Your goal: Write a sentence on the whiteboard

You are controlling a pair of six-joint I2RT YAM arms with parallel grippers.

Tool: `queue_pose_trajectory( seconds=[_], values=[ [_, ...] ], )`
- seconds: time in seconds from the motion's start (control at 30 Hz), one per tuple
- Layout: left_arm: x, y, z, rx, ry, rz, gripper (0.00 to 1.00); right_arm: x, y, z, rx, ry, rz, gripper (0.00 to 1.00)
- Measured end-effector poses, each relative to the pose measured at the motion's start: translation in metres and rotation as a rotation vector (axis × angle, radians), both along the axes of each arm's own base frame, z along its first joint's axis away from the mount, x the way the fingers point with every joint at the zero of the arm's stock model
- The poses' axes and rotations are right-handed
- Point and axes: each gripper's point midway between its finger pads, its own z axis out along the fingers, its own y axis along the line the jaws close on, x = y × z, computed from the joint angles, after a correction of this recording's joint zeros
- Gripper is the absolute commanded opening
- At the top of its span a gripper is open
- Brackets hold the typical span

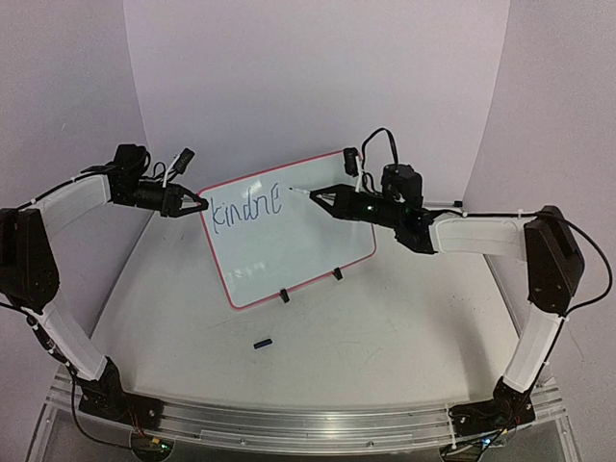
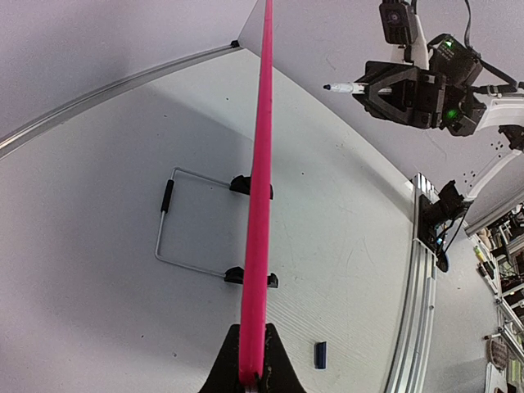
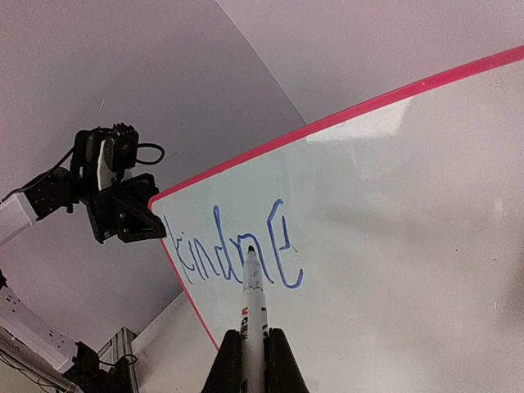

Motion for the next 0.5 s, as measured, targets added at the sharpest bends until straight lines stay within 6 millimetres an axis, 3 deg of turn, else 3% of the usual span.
queue_pose_trajectory(
  seconds=[0.5],
  values=[
    [0.000, 0.000, 0.000, 0.000, 0.000, -0.001, 0.00, 0.015, 0.008, -0.011, -0.054, 0.011, 0.018, 0.00]
  ],
)
